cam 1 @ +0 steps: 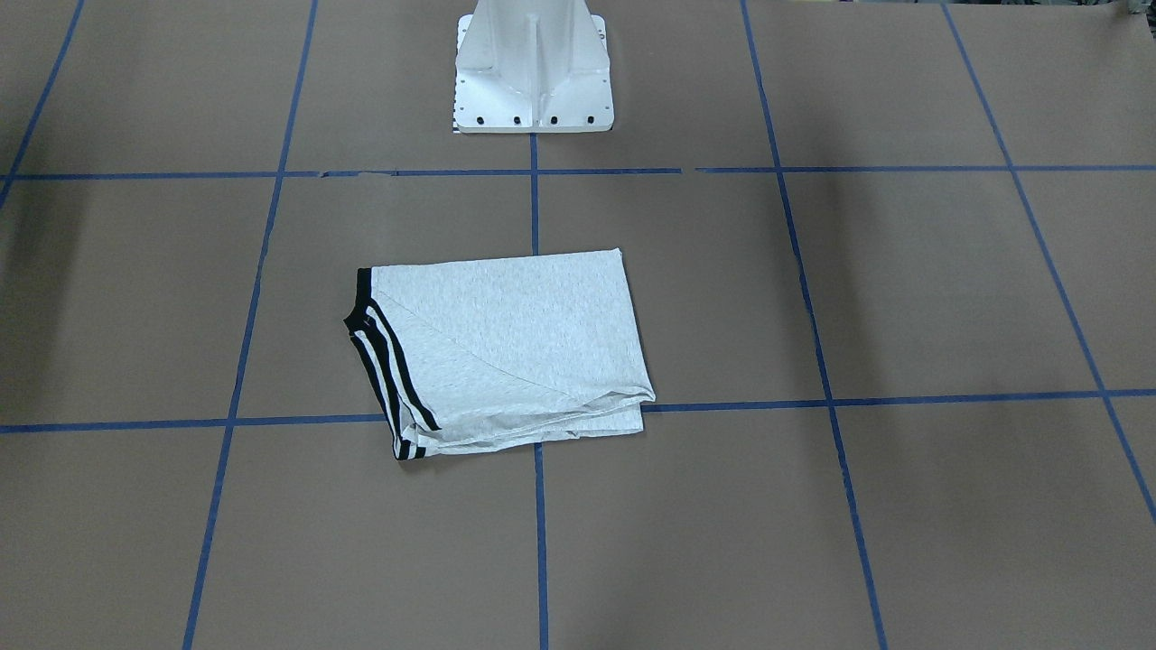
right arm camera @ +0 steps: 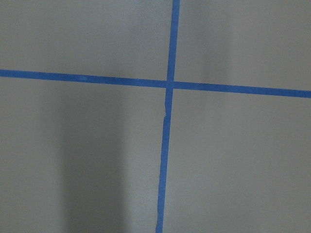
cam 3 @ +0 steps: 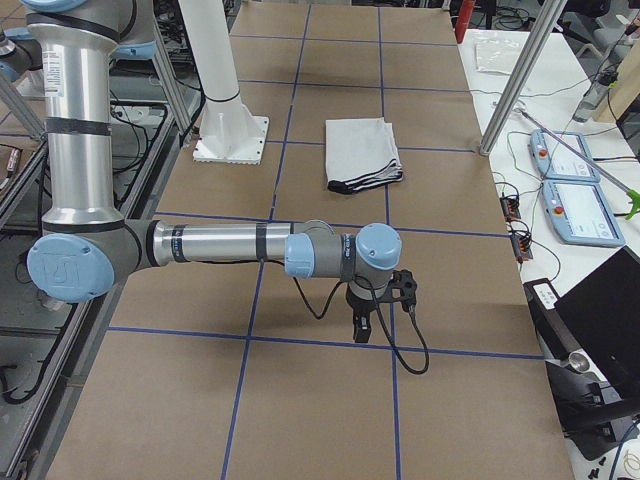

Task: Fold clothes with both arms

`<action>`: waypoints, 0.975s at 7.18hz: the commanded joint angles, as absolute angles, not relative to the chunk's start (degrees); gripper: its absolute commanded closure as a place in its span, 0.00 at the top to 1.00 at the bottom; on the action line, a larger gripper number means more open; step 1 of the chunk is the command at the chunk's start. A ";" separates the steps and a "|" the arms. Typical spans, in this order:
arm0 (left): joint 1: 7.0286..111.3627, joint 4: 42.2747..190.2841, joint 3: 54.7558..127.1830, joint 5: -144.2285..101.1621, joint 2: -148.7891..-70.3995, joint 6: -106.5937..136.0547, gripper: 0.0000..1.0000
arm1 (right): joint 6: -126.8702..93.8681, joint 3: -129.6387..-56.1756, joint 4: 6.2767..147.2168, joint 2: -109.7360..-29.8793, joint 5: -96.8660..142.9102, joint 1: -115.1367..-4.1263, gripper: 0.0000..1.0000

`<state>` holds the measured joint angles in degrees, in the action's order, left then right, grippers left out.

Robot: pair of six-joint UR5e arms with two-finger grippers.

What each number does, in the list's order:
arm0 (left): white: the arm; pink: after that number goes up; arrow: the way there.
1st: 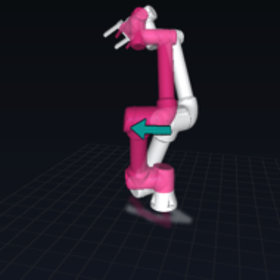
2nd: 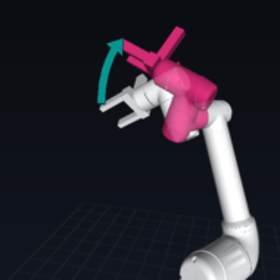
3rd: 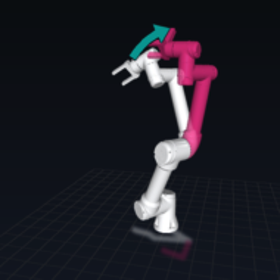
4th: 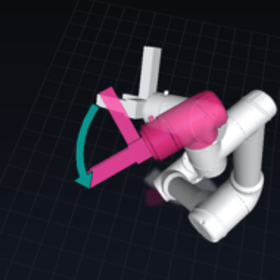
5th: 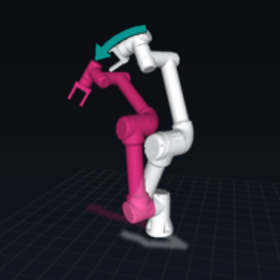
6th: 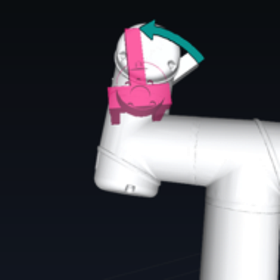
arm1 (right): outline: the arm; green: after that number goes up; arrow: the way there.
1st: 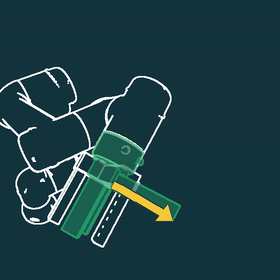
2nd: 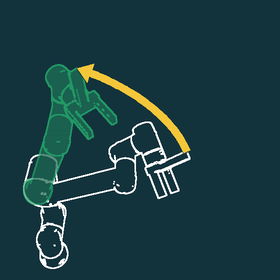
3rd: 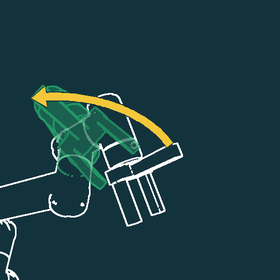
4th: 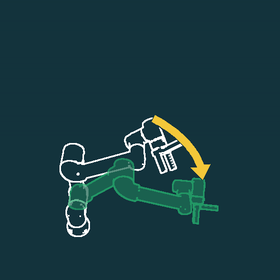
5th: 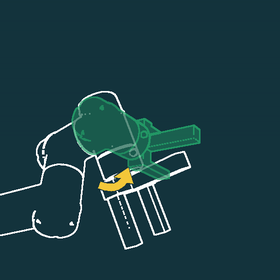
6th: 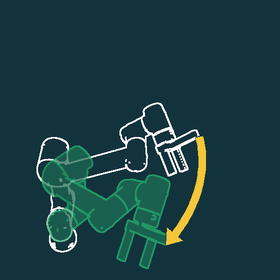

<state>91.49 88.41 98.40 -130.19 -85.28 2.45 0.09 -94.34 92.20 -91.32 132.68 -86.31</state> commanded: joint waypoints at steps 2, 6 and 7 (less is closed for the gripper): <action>91.49 81.74 102.13 -130.52 -85.25 -1.49 1.00 | 0.00 -94.31 92.20 -91.32 132.80 -86.31 1.00; 91.32 84.01 100.20 -130.69 -85.52 -1.67 1.00 | 0.00 -94.31 92.20 -91.32 132.80 -86.31 1.00; 91.41 86.55 99.93 -130.78 -85.60 -1.58 1.00 | 0.00 -94.22 92.20 -91.23 132.80 -86.31 1.00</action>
<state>91.37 84.10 100.48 -130.69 -85.48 -1.64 0.00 -94.27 92.20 -91.30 132.80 -86.31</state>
